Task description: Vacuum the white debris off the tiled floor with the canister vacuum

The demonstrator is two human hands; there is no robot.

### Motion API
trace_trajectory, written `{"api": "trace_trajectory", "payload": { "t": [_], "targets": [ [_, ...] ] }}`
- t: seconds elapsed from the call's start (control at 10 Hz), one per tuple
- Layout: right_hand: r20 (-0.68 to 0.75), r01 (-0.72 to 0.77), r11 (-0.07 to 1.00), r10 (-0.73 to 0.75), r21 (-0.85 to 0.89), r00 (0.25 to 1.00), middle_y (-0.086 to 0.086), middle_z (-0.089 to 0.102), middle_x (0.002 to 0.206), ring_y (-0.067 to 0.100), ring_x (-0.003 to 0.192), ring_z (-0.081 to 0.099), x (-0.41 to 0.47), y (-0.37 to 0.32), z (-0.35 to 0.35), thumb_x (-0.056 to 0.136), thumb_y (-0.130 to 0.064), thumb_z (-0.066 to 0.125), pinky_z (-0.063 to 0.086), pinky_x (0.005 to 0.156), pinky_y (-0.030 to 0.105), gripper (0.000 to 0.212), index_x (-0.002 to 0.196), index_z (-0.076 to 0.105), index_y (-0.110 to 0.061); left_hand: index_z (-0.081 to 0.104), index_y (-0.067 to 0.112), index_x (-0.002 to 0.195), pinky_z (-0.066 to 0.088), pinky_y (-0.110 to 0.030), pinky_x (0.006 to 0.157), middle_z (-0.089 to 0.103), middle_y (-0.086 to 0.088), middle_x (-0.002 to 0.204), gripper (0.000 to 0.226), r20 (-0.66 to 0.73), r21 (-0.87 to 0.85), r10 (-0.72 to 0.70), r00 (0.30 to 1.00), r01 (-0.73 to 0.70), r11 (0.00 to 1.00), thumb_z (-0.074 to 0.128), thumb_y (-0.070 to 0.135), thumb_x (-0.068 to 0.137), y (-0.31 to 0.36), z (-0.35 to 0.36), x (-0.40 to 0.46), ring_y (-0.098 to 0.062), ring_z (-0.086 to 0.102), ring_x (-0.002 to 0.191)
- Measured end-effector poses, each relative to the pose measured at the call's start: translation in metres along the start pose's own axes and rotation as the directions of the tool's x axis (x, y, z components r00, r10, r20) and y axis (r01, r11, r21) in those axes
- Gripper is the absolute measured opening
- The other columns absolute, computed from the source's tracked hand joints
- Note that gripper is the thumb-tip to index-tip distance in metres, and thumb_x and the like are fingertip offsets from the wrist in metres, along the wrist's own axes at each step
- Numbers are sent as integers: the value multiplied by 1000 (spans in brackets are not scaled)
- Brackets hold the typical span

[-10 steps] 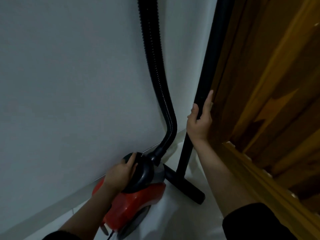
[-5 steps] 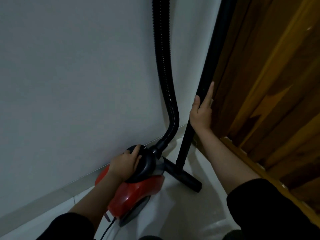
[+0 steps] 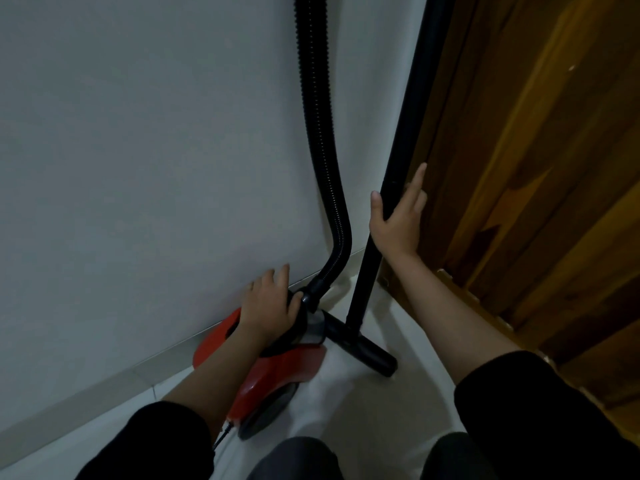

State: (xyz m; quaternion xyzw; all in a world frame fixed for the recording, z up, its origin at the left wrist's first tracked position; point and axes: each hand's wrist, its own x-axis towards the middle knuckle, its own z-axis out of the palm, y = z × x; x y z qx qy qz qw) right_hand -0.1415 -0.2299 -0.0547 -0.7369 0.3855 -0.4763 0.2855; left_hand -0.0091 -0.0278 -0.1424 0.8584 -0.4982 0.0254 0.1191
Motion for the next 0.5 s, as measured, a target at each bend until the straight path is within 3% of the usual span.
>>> {"api": "trace_trajectory", "payload": {
  "t": [0.1,0.2,0.3,0.5],
  "targets": [
    [-6,5,1000,-5,-21,1000,19,27,153,34,135,39,-2,3,0,97,-47,53,45,101,46,87,159,-1,-17,32,4,148,47,-49,93,49,-27,135,70,-45,-54,-3,999,1,999,43,46,93,12,-6,9,-42,55,114],
    [19,-25,996,26,-84,999,16,28,155,33,138,36,2,-16,-9,95,-54,48,42,104,56,85,159,2,-21,24,4,152,46,-52,98,42,-31,141,75,-63,-165,-26,998,15,986,43,46,93,31,-45,20,-44,49,123],
    [29,-53,989,58,-140,998,15,32,154,32,138,37,14,-59,-30,95,-54,46,39,106,58,83,159,6,-21,21,3,153,48,-53,98,42,-32,141,78,-116,-246,-28,993,-2,969,37,50,92,62,-109,31,-44,49,124],
    [-3,-168,984,169,-65,986,11,28,157,31,141,34,64,-183,-90,95,-55,45,38,107,59,81,159,3,-27,28,0,150,53,-44,90,47,-27,138,77,-186,-411,-50,981,-31,911,39,49,92,115,-268,65,-37,56,116]
  ]
}}
